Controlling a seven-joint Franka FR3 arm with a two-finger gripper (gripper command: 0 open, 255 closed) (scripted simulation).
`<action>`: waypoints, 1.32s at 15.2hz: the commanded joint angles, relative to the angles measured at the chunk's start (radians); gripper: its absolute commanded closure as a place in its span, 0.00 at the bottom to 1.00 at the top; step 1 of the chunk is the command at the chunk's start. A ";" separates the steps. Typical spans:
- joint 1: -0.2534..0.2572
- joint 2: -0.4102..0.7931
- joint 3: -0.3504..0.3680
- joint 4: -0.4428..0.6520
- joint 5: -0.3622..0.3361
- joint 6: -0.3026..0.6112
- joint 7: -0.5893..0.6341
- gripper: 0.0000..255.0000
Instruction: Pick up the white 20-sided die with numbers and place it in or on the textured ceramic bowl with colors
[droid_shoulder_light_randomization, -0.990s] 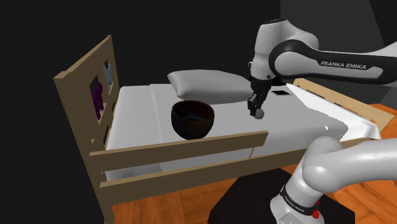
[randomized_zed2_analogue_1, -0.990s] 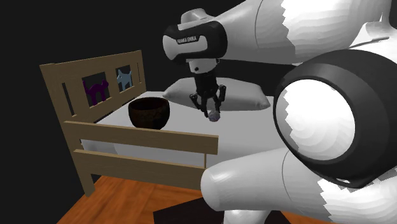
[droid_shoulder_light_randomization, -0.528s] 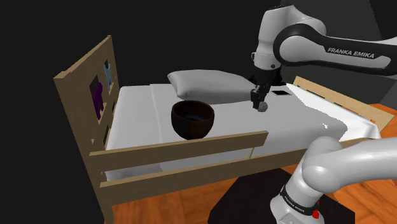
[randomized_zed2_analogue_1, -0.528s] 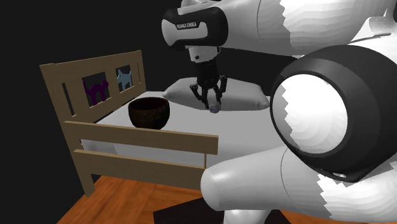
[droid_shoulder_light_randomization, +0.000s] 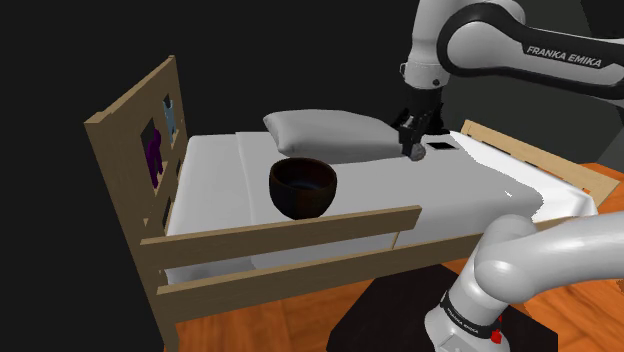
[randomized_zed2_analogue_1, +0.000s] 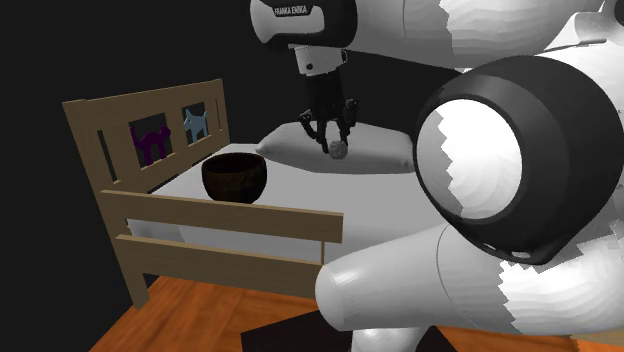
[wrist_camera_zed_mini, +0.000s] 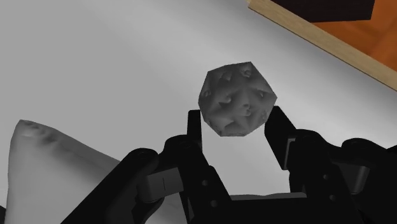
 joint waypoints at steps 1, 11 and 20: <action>-0.001 0.009 0.001 0.033 0.000 -0.023 -0.003 1.00; 0.008 0.222 0.127 0.238 0.060 -0.035 0.132 1.00; 0.023 0.527 0.286 0.528 0.058 -0.049 0.325 1.00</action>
